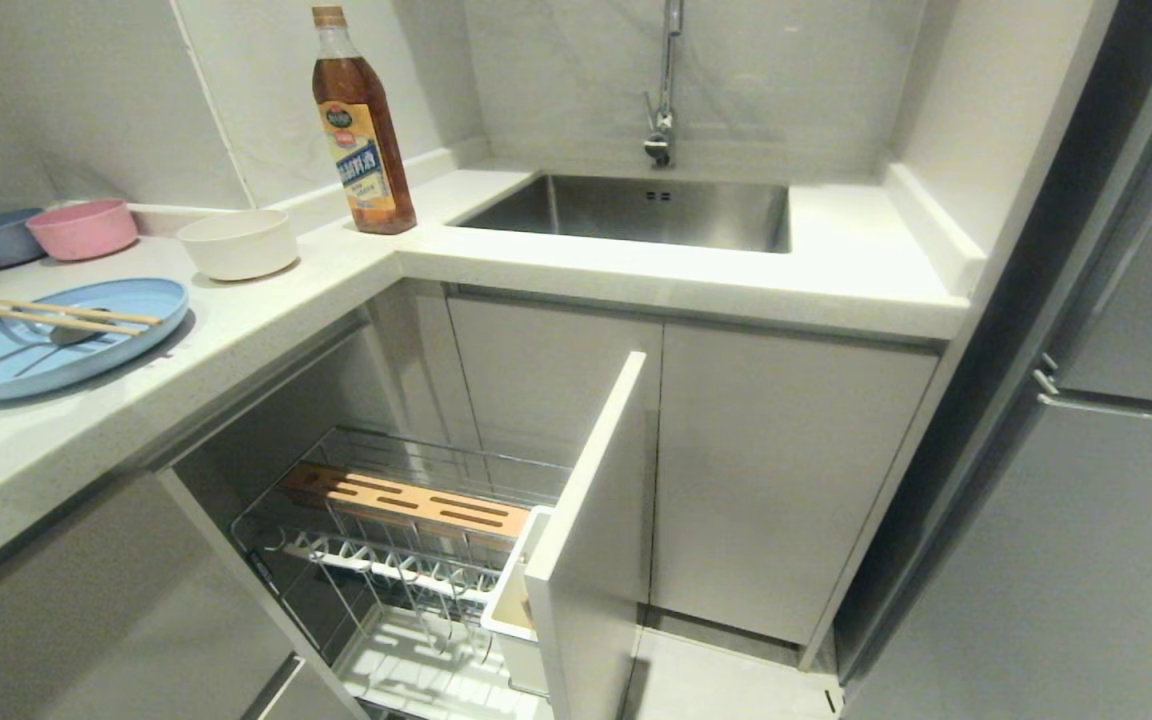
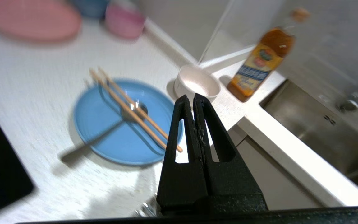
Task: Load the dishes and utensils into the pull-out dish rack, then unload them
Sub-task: Pick up the chopsticks and place it in the cupboard
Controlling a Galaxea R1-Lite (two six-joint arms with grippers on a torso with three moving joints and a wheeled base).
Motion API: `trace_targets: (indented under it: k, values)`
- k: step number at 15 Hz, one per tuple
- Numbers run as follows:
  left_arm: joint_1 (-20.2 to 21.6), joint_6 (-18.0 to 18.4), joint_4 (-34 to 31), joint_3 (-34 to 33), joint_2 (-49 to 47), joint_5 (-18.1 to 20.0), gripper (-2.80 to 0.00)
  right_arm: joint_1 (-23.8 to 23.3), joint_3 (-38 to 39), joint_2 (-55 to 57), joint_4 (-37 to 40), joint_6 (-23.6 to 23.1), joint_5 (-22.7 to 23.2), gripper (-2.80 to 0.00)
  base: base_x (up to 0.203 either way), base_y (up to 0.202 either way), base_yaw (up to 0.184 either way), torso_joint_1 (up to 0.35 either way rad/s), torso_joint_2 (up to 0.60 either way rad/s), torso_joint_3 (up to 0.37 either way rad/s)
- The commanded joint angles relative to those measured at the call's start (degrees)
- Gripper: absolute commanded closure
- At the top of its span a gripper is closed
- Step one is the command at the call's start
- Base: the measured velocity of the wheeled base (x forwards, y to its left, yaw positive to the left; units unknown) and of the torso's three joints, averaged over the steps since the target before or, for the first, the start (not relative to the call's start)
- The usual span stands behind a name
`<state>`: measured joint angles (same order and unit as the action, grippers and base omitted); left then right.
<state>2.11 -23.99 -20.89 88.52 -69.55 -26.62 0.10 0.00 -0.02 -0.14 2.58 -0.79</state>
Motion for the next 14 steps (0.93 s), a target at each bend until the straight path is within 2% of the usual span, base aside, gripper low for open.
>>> trace_targets:
  k: [1,3,4,6,10,11,14]
  values:
    - [0.1,-6.7,-7.8,5.0,-8.1,-0.7,0.0,0.0,0.0,0.0,0.0,0.0,0.0,0.0,0.0,0.0,0.0,0.0,0.0,0.0]
    - [0.2,-13.5,-15.4,8.6,-12.2,-1.5,0.0,0.0,0.0,0.0,0.0,0.1,0.0,0.0,0.0,0.0,0.0,0.0,0.0,0.0]
    - [0.4,-15.2,-17.2,9.4,-13.5,-2.1,0.0,0.0,0.0,0.0,0.0,0.1,0.0,0.0,0.0,0.0,0.0,0.0,0.0,0.0]
    - [2.3,-17.5,-18.4,10.2,-16.6,-2.5,0.0,0.0,0.0,0.0,0.0,0.1,0.0,0.0,0.0,0.0,0.0,0.0,0.0,0.0]
    - [5.5,-18.7,-18.6,10.7,-19.8,-2.1,0.0,0.0,0.0,0.0,0.0,0.1,0.0,0.0,0.0,0.0,0.0,0.0,0.0,0.0]
    - [5.6,-18.7,-18.6,11.0,-20.3,-2.1,-2.8,0.0,0.0,0.0,0.0,0.0,0.0,0.0,0.0,0.0,0.0,0.0,0.0,0.0]
    - [5.7,-20.0,-18.7,12.3,-23.2,-2.1,-2.8,0.0,0.0,0.0,0.0,0.0,0.0,0.0,0.0,0.0,0.0,0.0,0.0,0.0]
